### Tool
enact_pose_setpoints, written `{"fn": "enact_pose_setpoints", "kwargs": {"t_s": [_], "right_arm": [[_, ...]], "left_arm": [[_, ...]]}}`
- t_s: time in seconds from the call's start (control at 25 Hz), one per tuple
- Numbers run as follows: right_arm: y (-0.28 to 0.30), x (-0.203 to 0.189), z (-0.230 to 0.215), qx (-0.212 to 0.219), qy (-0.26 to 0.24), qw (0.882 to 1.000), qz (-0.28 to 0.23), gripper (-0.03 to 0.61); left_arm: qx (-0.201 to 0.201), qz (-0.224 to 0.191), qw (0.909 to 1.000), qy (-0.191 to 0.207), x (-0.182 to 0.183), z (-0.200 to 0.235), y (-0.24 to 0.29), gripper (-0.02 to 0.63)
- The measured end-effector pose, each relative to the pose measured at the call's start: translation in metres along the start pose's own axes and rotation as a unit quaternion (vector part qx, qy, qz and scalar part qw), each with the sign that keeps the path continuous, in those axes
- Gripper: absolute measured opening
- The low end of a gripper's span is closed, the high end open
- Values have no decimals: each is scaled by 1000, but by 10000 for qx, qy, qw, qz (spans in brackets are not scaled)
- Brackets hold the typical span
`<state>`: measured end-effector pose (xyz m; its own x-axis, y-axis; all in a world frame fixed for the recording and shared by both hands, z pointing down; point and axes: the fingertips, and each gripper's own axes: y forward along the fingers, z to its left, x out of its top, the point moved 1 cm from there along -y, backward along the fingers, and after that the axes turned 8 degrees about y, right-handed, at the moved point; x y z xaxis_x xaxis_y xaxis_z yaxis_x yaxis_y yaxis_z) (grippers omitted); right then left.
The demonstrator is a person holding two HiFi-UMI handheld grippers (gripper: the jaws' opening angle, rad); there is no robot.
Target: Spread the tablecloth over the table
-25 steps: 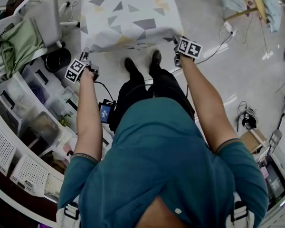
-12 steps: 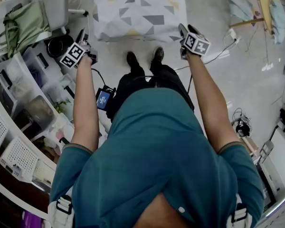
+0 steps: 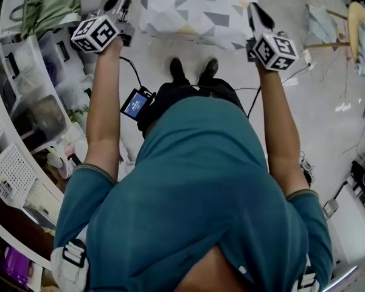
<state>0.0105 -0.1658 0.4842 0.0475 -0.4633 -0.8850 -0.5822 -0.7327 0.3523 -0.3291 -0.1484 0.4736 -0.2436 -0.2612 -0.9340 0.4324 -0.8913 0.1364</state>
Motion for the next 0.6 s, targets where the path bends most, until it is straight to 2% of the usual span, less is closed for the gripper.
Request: {"fn": "enact_pose_setpoints", "kwargs": {"t_s": [0.2,0.6], "right_arm": [[-13,62,60,567,-562,9960,-404,12],[-45,144,161,1324,-1488,9760,-880,12]], "left_arm": [[-439,-72,9967,685,48,-40,-1,-3],[-912,-12,9855,1431,116,-106,-4,-3]]}}
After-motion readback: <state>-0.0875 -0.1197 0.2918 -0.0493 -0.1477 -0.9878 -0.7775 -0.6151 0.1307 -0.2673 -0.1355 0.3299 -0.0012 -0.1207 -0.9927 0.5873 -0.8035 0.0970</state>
